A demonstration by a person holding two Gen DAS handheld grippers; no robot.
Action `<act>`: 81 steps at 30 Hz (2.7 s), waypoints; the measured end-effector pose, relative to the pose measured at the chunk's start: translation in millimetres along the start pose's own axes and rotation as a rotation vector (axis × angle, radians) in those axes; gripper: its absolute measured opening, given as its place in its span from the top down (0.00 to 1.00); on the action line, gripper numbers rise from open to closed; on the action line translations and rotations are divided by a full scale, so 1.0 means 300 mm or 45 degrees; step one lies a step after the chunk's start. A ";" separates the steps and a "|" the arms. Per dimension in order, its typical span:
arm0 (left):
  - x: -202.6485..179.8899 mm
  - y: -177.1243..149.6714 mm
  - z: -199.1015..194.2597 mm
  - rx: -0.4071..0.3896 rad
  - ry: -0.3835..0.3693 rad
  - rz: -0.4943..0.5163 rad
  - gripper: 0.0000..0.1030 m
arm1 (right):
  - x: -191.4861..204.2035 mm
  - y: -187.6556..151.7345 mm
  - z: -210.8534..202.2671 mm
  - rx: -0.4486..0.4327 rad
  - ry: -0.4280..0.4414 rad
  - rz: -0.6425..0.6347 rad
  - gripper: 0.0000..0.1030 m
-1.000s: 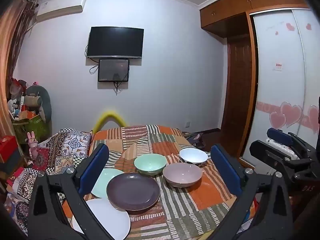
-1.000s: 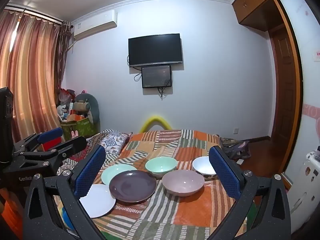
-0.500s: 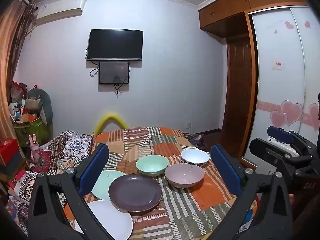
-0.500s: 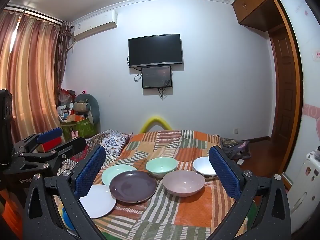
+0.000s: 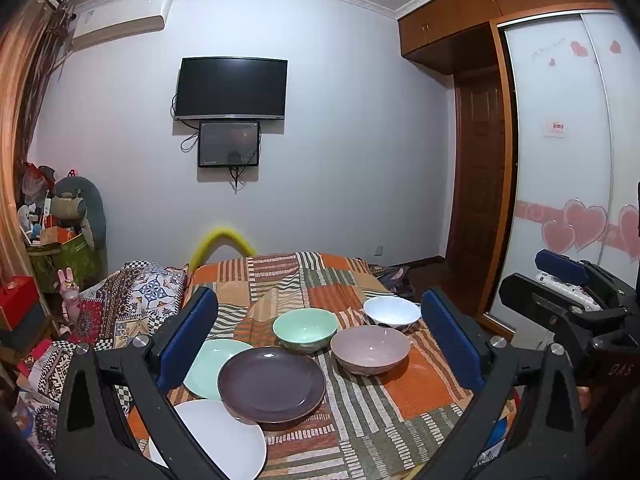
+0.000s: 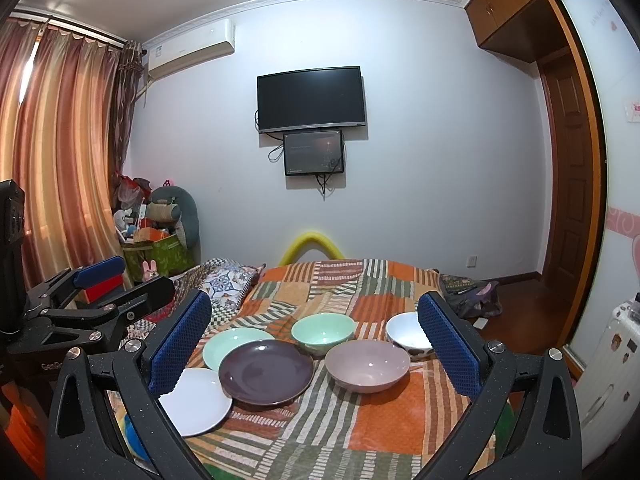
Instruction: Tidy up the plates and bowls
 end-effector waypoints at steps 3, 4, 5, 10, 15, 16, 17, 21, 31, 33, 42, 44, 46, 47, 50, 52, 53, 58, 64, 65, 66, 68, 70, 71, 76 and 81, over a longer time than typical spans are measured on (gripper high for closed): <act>0.004 -0.002 0.004 0.003 -0.005 -0.008 0.00 | 0.001 -0.001 0.000 0.000 -0.001 0.000 0.00; 0.005 -0.002 0.005 0.004 -0.006 -0.010 0.00 | 0.001 -0.001 0.000 0.001 -0.001 -0.001 0.00; 0.007 -0.002 0.006 0.004 -0.005 -0.010 0.00 | 0.001 -0.001 0.000 0.001 -0.001 -0.002 0.00; 0.008 -0.002 0.009 0.004 -0.003 -0.011 0.00 | 0.000 -0.017 0.012 0.003 -0.002 -0.004 0.00; 0.011 0.000 0.012 0.004 -0.003 -0.013 0.00 | 0.001 -0.014 0.013 0.005 -0.004 -0.003 0.00; 0.012 -0.001 0.012 0.004 -0.003 -0.014 0.00 | 0.001 -0.014 0.013 0.005 -0.003 -0.004 0.00; 0.013 -0.002 0.012 0.005 -0.004 -0.016 0.00 | 0.002 -0.014 0.013 0.005 -0.004 -0.005 0.00; 0.015 -0.003 0.013 0.008 -0.006 -0.018 0.00 | -0.001 -0.015 0.015 0.004 -0.005 -0.008 0.00; 0.017 -0.005 0.012 0.013 -0.011 -0.025 0.00 | 0.000 -0.014 0.015 0.006 -0.006 -0.008 0.00; 0.017 -0.005 0.012 0.013 -0.011 -0.025 0.00 | 0.001 -0.015 0.015 0.007 -0.005 -0.007 0.00; 0.021 -0.005 0.017 0.028 -0.025 -0.040 0.00 | 0.000 -0.018 0.018 0.010 -0.004 -0.007 0.00; 0.024 -0.006 0.017 0.029 -0.025 -0.042 0.00 | 0.000 -0.018 0.018 0.010 -0.005 -0.007 0.00; 0.025 -0.005 0.017 0.032 -0.028 -0.045 0.00 | 0.000 -0.018 0.018 0.008 -0.006 -0.009 0.00; 0.030 -0.004 0.019 0.034 -0.030 -0.047 0.00 | 0.001 -0.018 0.018 0.007 -0.007 -0.011 0.00; 0.033 -0.004 0.021 0.034 -0.032 -0.049 0.00 | 0.001 -0.019 0.018 0.010 -0.004 -0.008 0.00; 0.035 -0.003 0.021 0.033 -0.032 -0.050 0.00 | 0.000 -0.020 0.019 0.011 -0.005 -0.010 0.00; 0.038 -0.001 0.022 0.033 -0.032 -0.051 0.00 | 0.000 -0.020 0.019 0.011 -0.004 -0.009 0.00; 0.043 -0.011 0.035 0.048 -0.040 -0.052 0.00 | -0.005 -0.029 0.028 0.020 -0.001 -0.005 0.00; 0.062 -0.060 0.090 0.115 -0.045 -0.034 0.00 | -0.023 -0.074 0.079 0.085 0.001 0.001 0.00; 0.070 -0.074 0.106 0.135 -0.045 -0.034 0.00 | -0.022 -0.080 0.088 0.096 0.001 0.000 0.00; 0.081 -0.090 0.125 0.156 -0.037 -0.032 0.00 | -0.024 -0.088 0.097 0.107 0.001 0.000 0.00; 0.104 -0.126 0.164 0.192 -0.010 -0.024 0.00 | -0.029 -0.121 0.127 0.149 -0.001 0.001 0.00; 0.128 -0.158 0.201 0.232 0.012 -0.020 0.00 | -0.038 -0.156 0.165 0.200 0.001 0.007 0.00; 0.148 -0.181 0.225 0.259 0.025 -0.026 0.00 | -0.038 -0.165 0.176 0.216 0.005 0.010 0.00; 0.241 -0.281 0.324 0.375 0.066 -0.053 0.00 | -0.046 -0.222 0.267 0.311 0.022 0.028 0.00; 0.318 -0.373 0.433 0.482 0.108 -0.052 0.01 | -0.052 -0.295 0.361 0.414 0.044 0.068 0.00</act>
Point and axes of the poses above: each gripper's, at about its wrist camera, not at the fingertips, and z roughly the way its jaws point, x to its left, y to its top, the point moved 8 cm from there along z, roughly the way its jaws point, and after that the axes turned 9 degrees about y, right-handed, at the moved point
